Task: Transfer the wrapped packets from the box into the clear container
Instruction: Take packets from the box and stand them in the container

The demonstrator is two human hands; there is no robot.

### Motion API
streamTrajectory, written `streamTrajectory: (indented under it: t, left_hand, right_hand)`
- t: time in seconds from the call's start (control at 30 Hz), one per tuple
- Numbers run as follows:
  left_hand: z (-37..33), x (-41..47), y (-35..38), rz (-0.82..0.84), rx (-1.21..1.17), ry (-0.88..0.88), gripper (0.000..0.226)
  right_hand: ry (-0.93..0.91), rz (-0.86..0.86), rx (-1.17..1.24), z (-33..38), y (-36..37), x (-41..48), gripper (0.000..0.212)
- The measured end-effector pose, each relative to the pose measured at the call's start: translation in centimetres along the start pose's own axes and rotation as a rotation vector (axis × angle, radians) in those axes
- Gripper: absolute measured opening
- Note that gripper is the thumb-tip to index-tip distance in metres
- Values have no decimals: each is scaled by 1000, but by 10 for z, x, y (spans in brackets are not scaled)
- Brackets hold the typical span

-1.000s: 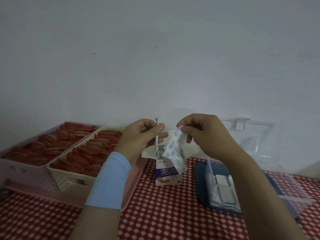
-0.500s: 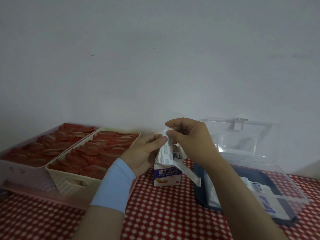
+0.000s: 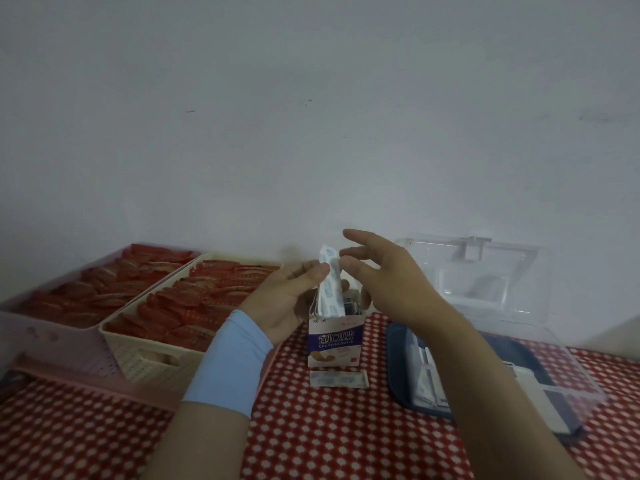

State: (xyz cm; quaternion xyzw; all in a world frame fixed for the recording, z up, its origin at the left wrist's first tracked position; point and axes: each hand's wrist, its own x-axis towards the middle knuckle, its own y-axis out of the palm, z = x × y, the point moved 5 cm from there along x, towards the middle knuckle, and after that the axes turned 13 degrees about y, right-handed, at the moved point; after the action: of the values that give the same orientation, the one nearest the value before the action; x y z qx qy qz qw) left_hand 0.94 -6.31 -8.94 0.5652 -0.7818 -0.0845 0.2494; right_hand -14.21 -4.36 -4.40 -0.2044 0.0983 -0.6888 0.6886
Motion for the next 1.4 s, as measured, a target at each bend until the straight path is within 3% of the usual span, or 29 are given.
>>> streamTrajectory:
  t: [0.13,0.3,0.5,0.6,0.67,0.7,0.8,0.9,1.0,1.27,1.4]
  left_hand:
    - [-3,-13,14,83,2,45,19]
    - [-1,-32,22,106,-85,24,26]
    - [2,-60,21,126,-41,-2,30]
    - [0,-74,10,22,-21,-10,23]
    - [1,-80,-4,-87,24,1,36]
    - [1,-84,-9,-134,53,1,40]
    - [3,-96,-12,-204,88,36,26]
    - [1,-101,-8,-237,84,63,24]
    - [1,-103,-5,-209,97,71,25]
    - [3,-102,-11,-215,49,90,23]
    - [-1,-100,-13,-225,32,128,28]
  right_hand:
    - [-41,39,59,4,10,-5,33]
    - [-29,82,134,9,7,-25,20]
    - [-30,88,20,11,14,-45,16]
    - [-67,-21,-181,9,19,-51,18]
    - [-59,-56,-371,6,22,-56,8]
    - [-43,-44,-506,2,25,-56,11]
    - [33,45,-928,-21,42,-54,18]
    - [118,117,-1140,-42,59,-51,22]
    - [80,128,-1278,-54,71,-50,20]
    - [58,113,-1300,-56,82,-40,21]
    - [152,54,-865,-38,53,-51,23]
